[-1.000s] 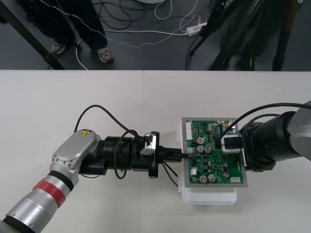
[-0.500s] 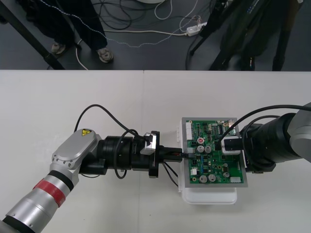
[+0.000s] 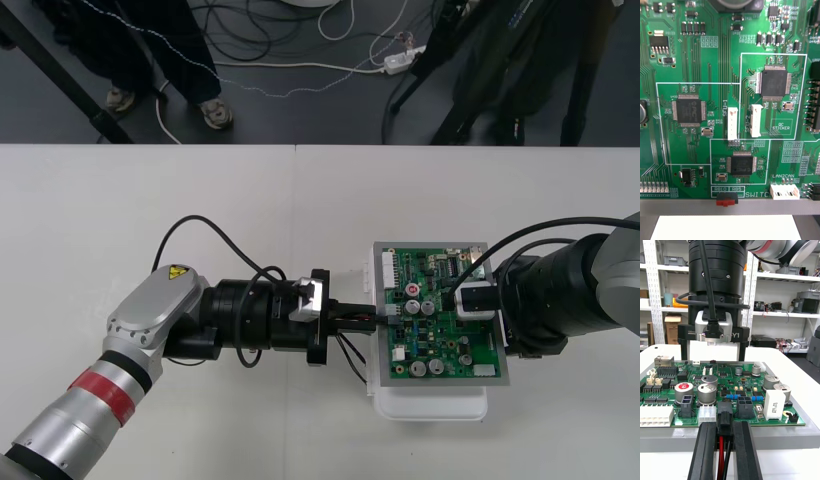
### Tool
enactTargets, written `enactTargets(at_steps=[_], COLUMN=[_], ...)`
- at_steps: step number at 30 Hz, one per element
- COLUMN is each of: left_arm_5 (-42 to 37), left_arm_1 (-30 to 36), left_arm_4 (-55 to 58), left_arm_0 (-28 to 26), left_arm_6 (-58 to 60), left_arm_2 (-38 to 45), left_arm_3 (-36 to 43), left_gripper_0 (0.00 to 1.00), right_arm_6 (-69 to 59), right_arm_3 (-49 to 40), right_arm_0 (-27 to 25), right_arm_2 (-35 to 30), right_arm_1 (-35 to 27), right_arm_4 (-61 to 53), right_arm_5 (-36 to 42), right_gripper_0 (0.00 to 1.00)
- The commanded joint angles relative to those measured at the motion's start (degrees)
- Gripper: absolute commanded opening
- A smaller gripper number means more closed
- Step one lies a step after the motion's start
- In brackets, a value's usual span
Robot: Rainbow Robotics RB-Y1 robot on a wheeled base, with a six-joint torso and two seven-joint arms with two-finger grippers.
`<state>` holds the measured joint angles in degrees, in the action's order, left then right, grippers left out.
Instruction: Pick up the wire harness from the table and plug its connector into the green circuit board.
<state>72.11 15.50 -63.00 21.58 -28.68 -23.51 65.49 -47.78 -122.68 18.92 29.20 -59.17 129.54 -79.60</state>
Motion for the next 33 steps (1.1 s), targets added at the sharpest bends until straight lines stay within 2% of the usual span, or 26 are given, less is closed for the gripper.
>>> enactTargets(at_steps=[1,33], left_arm_5=[-0.04,-0.83], left_arm_1=[-2.06,-4.69], left_arm_4=[0.95,0.07], left_arm_0=[-0.49,-0.58], left_arm_6=[-4.28,-4.02], left_arm_2=[-1.62,-2.24], left_arm_3=[3.15,3.06], left_gripper_0=[0.00,0.00], right_arm_6=[-1.70,-1.44], right_arm_3=[-2.21,-2.12], right_arm_0=[-0.55,-0.55], right_arm_2=[0.68,0.68], right_arm_1=[0.46,0.46], right_arm_4=[0.19,0.19], right_arm_5=[0.32,0.32], right_gripper_0=[1.00,1.00])
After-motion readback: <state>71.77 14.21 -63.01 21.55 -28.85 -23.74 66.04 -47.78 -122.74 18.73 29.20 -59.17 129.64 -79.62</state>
